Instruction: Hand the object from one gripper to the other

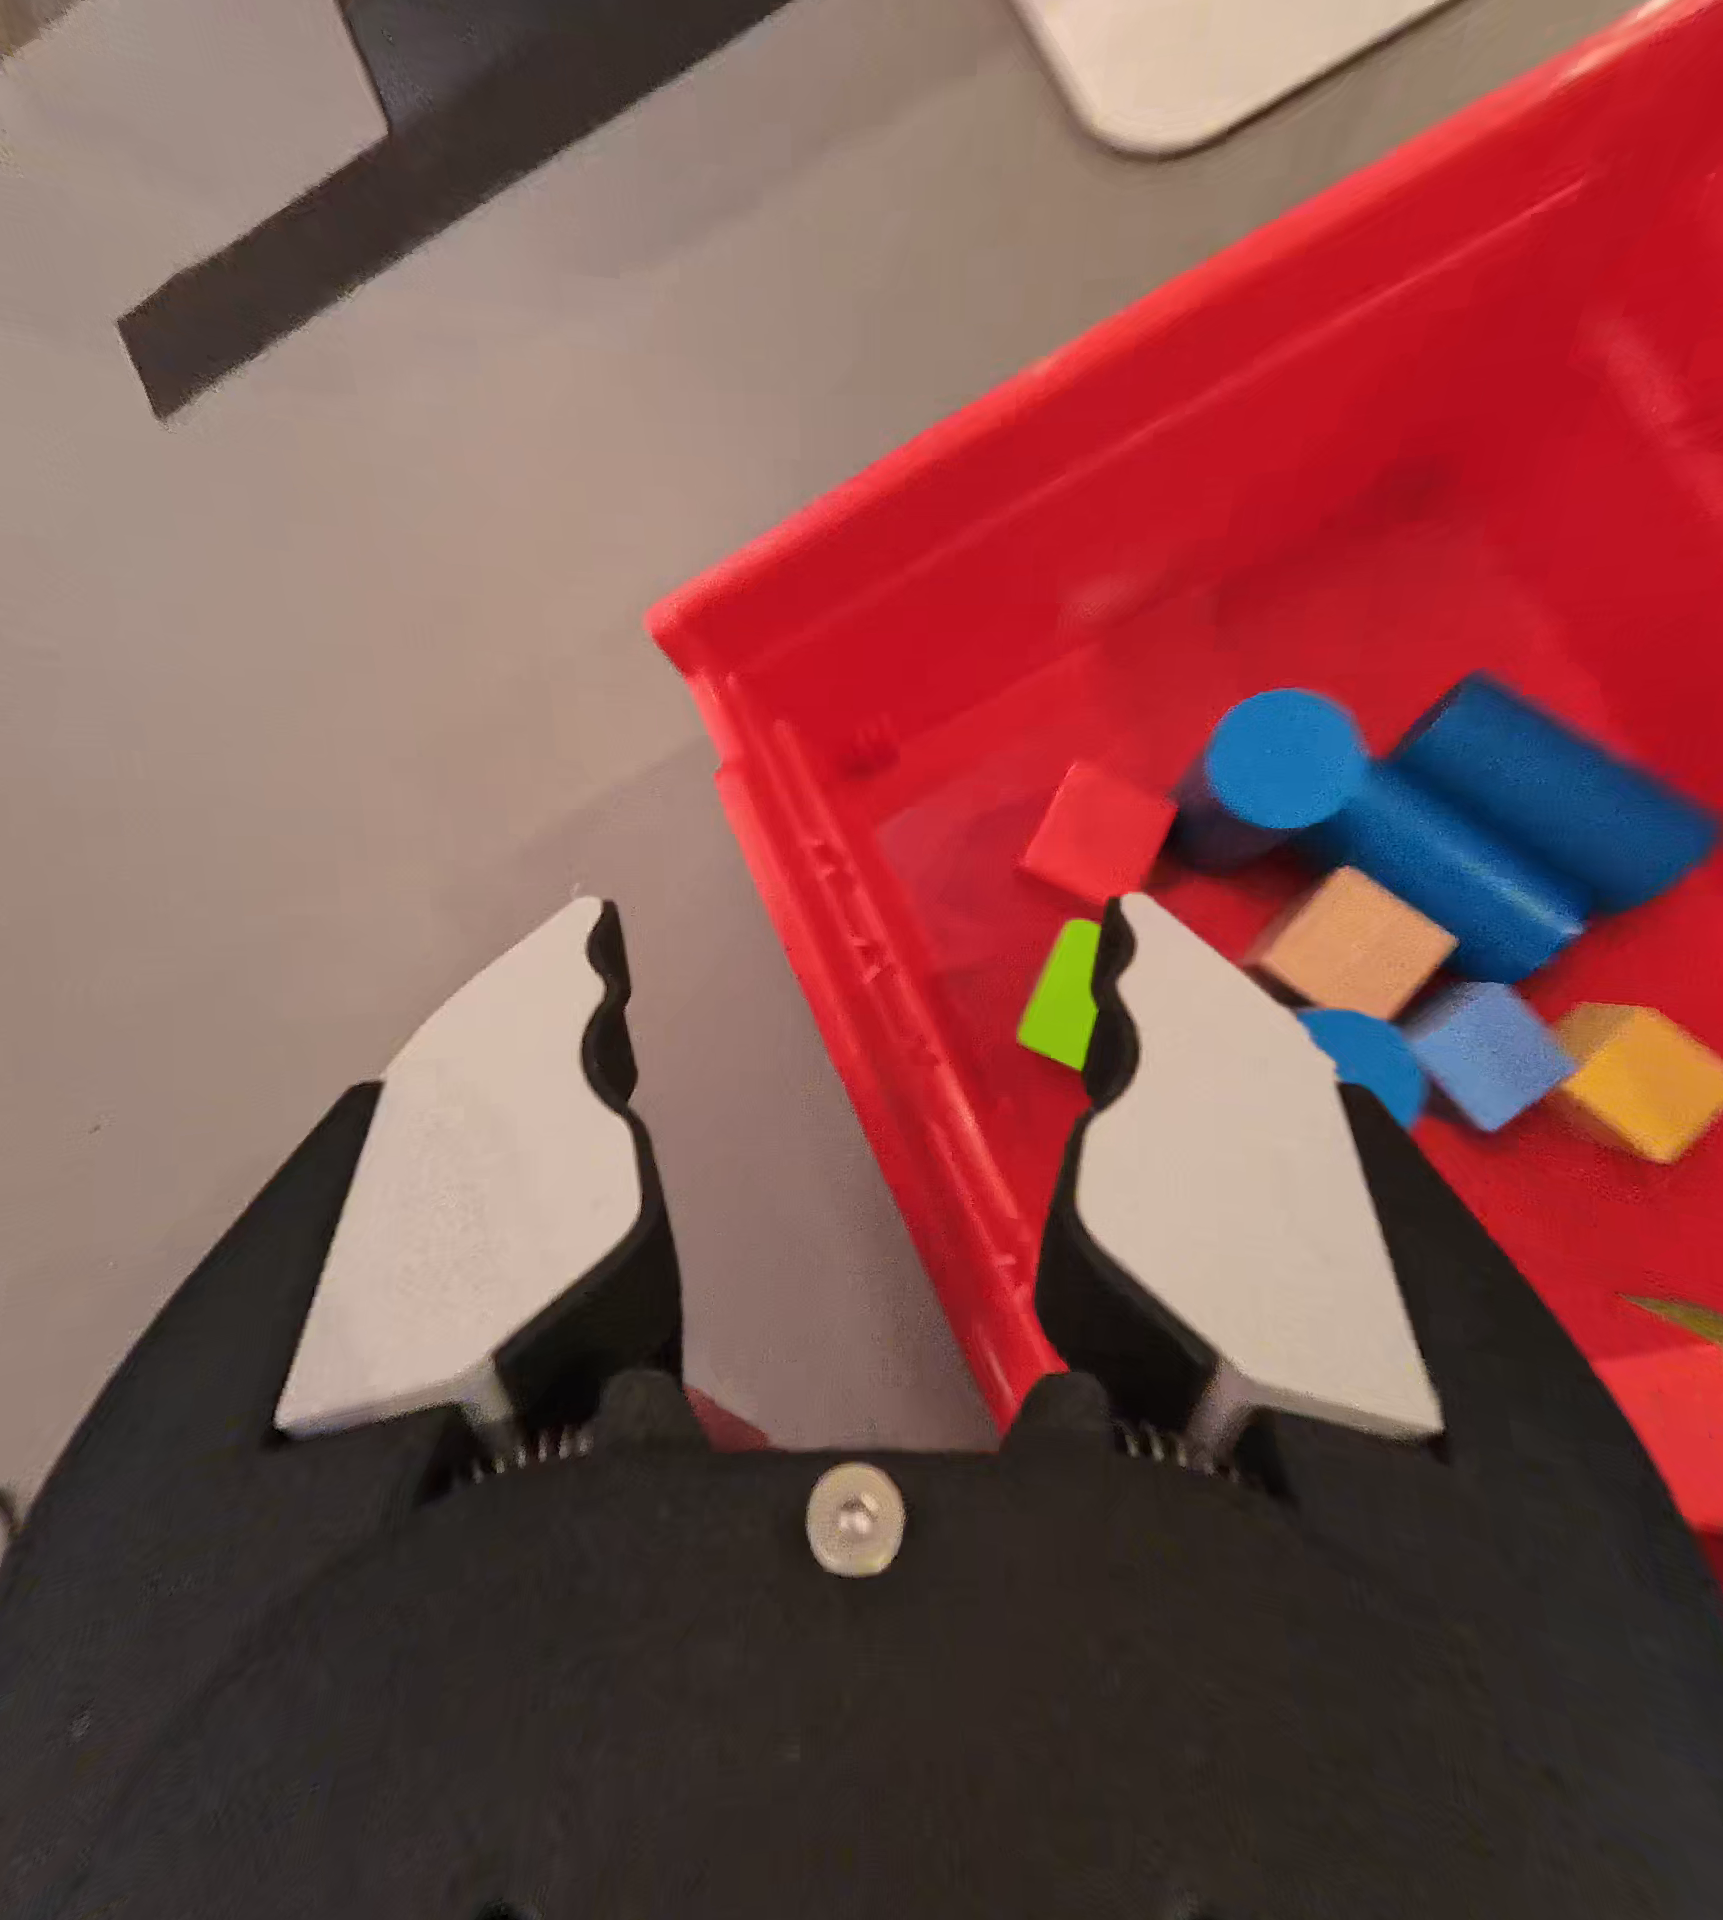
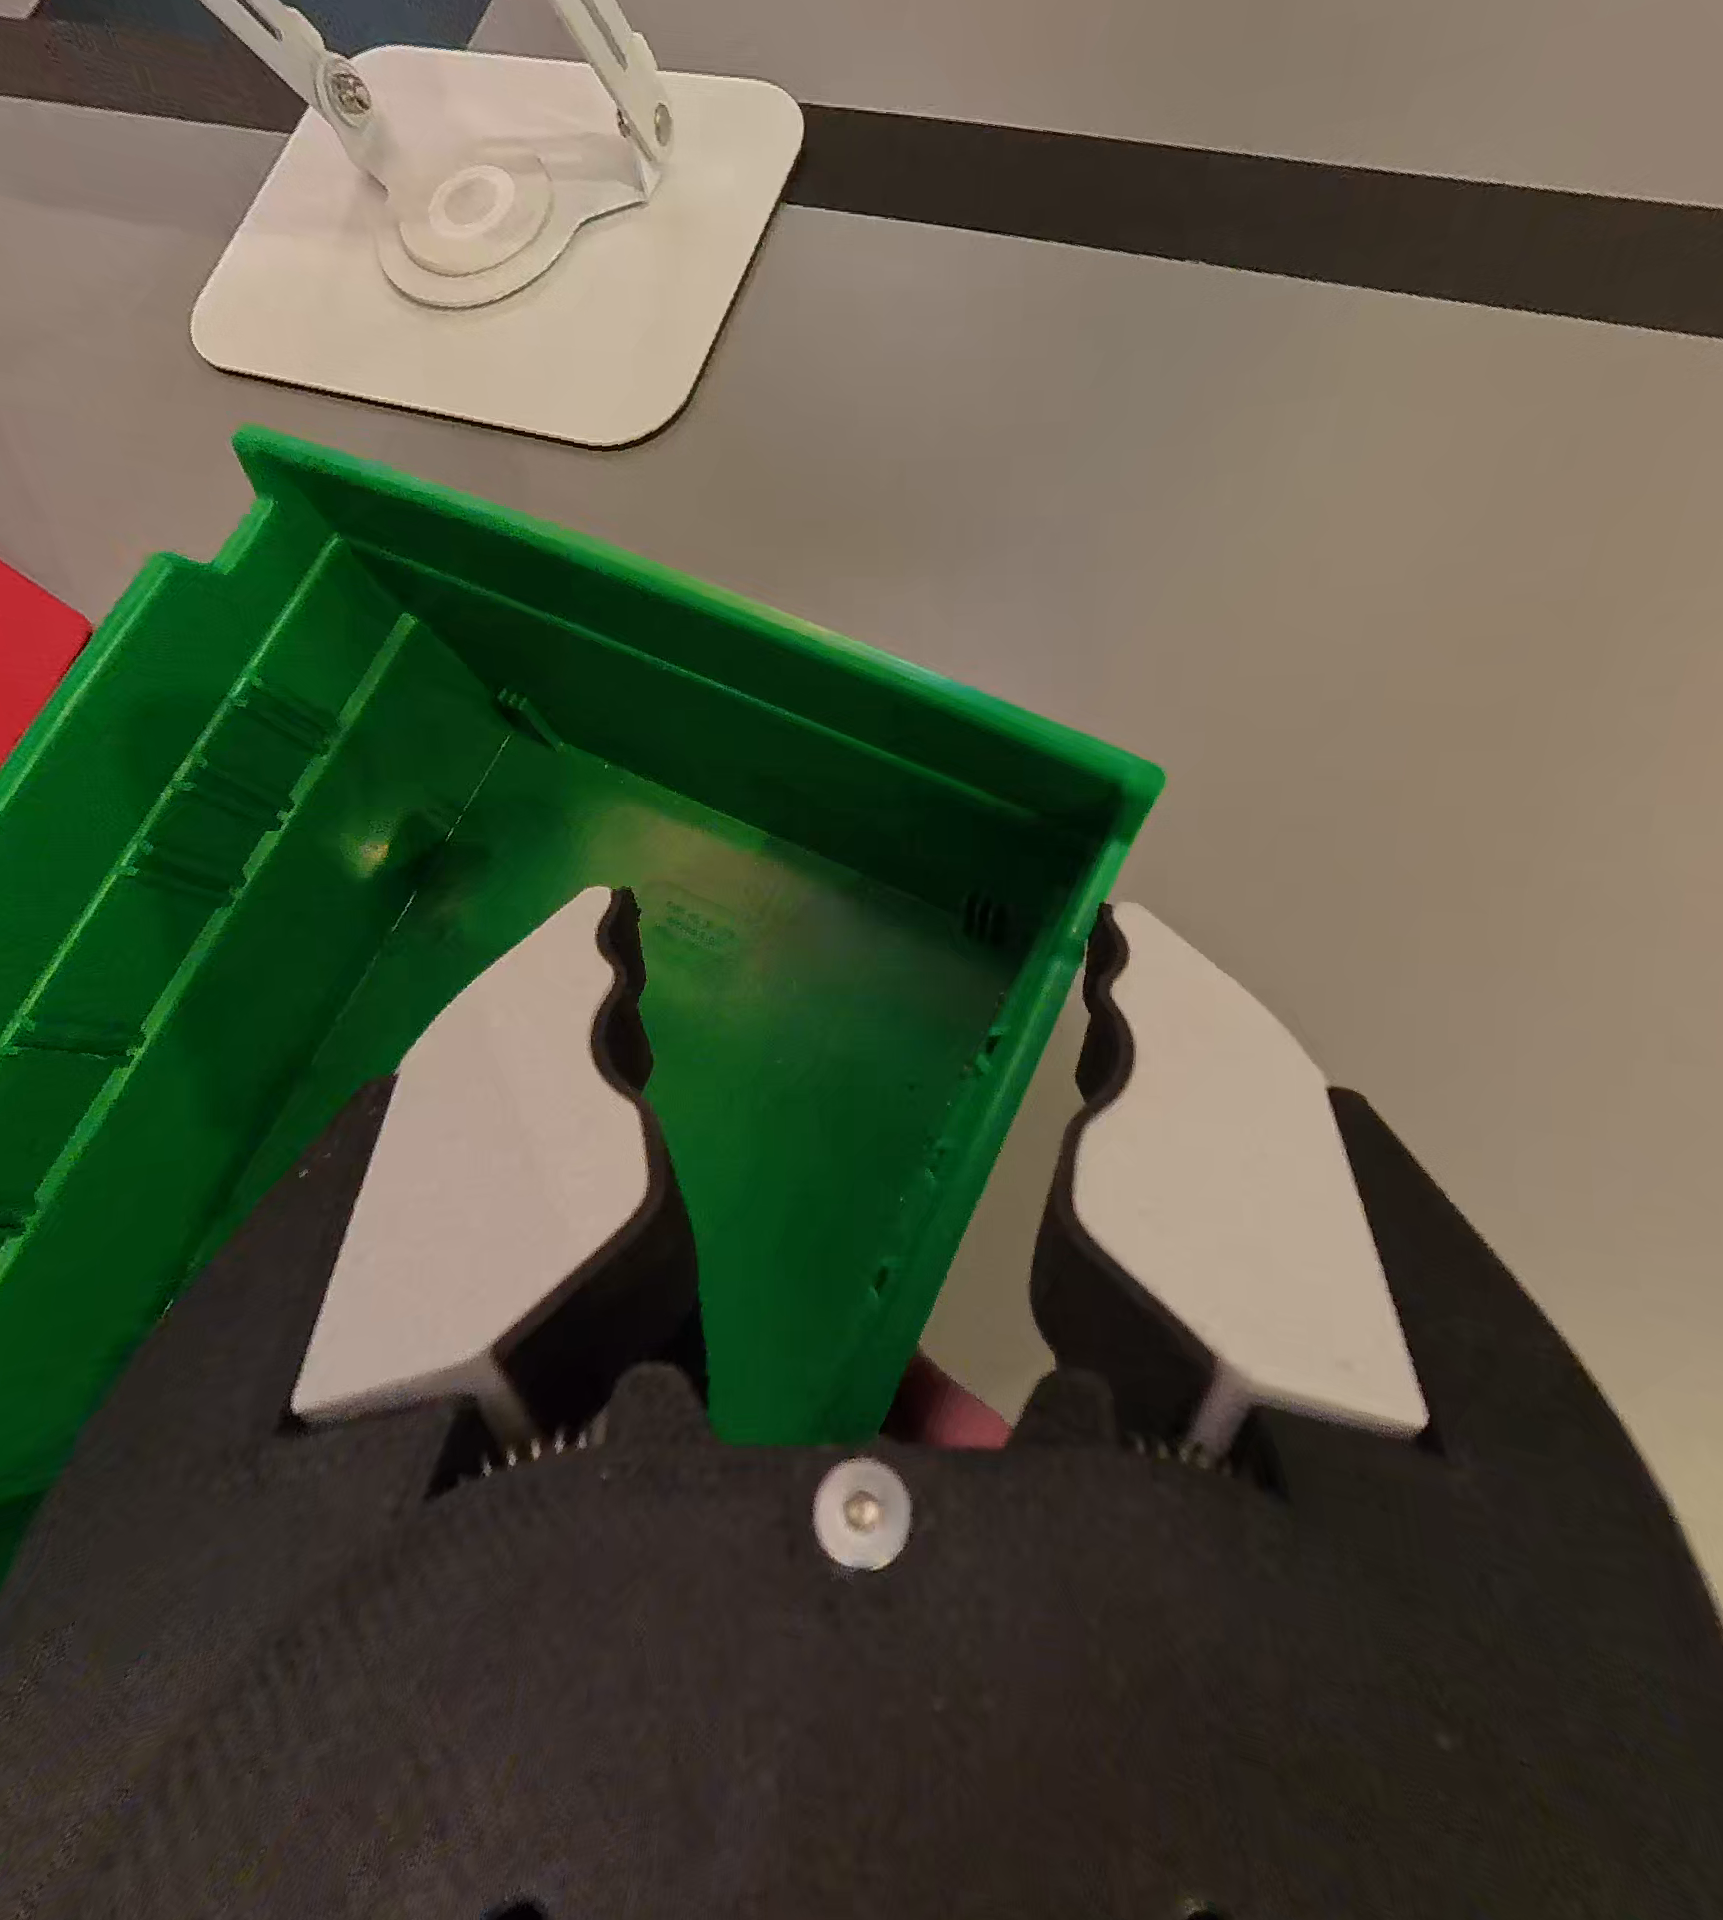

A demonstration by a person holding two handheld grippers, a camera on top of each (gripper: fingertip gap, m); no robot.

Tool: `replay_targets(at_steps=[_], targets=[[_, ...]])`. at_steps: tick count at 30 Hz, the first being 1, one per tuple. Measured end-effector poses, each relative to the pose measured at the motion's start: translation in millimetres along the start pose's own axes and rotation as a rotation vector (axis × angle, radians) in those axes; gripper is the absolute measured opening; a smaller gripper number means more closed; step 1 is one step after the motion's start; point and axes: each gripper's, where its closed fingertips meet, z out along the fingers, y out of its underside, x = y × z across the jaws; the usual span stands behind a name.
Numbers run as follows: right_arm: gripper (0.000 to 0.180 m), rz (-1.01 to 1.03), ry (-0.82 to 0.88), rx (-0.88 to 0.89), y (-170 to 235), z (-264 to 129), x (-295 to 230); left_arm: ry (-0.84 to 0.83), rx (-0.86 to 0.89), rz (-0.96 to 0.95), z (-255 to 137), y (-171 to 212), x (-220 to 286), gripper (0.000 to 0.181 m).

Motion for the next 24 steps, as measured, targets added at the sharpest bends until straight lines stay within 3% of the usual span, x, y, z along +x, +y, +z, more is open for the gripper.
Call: replay_targets(at_steps=[5,7,9,13,24], targets=[[0.081,-0.019,-0.012,-0.006,0,2,-6,0.053,-0.054,-0.037,24,18,5,0.074],[0.081,-0.026,-0.015,-0.005,0,3,-7,0.055,-0.074,-0.039,31,25,3,0.062],[0.079,-0.024,-0.020,-0.004,0,4,-8,0.122,-0.063,-0.086,34,26,9,0.040],[0.077,-0.043,-0.024,-0.018,2,7,-10,0.172,-0.041,-0.145,37,26,11,0.022],[0.075,-0.059,-0.028,-0.027,3,10,-13,0.154,-0.011,-0.201,39,27,0,0.008]])
